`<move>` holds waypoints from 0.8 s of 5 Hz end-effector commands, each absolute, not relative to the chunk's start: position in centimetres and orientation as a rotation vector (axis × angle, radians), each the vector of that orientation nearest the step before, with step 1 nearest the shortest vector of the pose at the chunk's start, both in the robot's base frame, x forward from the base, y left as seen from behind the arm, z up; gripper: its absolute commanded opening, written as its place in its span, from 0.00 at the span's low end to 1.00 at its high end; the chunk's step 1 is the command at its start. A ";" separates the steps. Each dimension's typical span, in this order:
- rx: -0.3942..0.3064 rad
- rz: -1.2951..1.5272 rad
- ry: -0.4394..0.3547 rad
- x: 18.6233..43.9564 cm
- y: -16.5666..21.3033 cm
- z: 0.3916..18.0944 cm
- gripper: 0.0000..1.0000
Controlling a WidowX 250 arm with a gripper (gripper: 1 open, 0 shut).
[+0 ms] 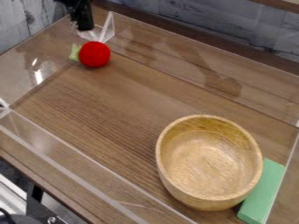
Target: Move the red fruit to the left side of the table
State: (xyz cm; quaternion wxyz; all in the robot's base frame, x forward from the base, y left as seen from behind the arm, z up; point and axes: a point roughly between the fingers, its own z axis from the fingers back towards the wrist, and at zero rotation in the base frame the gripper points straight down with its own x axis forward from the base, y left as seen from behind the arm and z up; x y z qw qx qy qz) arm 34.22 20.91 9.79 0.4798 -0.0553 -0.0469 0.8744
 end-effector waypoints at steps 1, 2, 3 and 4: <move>-0.165 2.068 -0.166 36.2 20.3 12.3 1.00; -0.157 2.072 -0.159 37.0 18.5 11.1 1.00; -0.150 2.087 -0.156 36.9 17.2 10.1 1.00; -0.149 2.129 -0.150 36.8 16.9 10.3 1.00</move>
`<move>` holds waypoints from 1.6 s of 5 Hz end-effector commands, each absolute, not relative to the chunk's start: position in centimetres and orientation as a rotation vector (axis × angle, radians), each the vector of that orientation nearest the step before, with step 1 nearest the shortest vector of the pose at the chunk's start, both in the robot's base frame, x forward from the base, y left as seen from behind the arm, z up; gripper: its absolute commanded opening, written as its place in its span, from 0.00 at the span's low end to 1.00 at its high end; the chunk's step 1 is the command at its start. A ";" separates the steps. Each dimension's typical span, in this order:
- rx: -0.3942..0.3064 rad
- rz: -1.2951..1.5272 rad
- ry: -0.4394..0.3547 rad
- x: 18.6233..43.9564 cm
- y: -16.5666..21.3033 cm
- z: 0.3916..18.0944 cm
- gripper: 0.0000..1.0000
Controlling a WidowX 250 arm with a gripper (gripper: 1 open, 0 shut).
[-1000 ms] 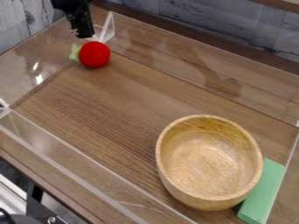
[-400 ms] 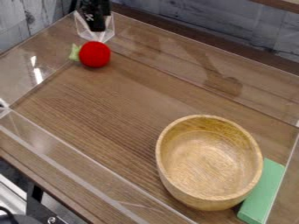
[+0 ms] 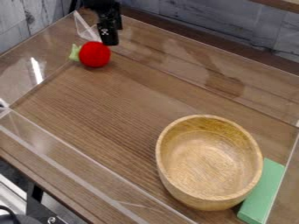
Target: Move the red fruit to the left side of the table
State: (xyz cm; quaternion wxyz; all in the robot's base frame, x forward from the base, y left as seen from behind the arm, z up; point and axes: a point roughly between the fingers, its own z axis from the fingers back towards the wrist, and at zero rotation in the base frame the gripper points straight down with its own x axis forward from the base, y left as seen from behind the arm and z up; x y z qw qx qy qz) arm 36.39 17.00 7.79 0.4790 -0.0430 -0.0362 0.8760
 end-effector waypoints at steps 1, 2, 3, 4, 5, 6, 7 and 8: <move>-0.152 2.192 -0.144 36.7 16.6 10.5 1.00; -0.153 2.316 -0.145 36.7 15.5 11.5 1.00; -0.149 2.416 -0.139 36.8 14.3 12.1 0.00; -0.149 2.444 -0.117 37.0 12.2 11.9 1.00; -0.152 2.470 -0.088 37.0 9.8 11.6 1.00; -0.155 2.517 -0.067 36.9 9.2 11.2 1.00; -0.160 2.583 -0.074 36.7 9.5 11.3 1.00; -0.160 2.595 -0.077 36.9 9.1 11.5 1.00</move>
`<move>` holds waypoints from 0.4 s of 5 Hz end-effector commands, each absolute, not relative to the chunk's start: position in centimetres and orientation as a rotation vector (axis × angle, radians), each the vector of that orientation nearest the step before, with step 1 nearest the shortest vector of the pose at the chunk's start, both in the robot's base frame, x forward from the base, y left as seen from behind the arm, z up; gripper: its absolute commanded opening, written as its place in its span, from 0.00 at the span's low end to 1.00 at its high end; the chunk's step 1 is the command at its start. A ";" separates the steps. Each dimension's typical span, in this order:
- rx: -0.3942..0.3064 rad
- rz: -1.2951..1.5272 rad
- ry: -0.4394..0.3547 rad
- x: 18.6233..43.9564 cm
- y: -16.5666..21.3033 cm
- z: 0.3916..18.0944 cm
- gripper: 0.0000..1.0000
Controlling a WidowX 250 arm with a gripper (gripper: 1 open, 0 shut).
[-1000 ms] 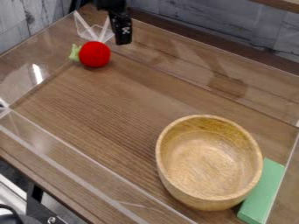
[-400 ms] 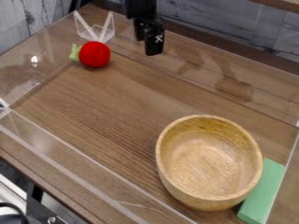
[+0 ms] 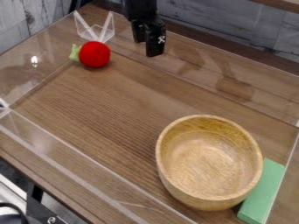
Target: Move the red fruit to the left side of the table
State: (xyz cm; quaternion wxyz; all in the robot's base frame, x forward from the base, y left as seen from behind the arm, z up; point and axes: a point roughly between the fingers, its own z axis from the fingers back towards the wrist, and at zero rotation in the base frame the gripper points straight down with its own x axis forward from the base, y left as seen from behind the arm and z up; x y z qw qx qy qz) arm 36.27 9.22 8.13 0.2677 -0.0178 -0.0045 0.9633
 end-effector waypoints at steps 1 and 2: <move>-0.162 2.606 -0.081 37.1 8.8 11.8 1.00; -0.163 2.610 -0.084 37.4 8.4 12.0 1.00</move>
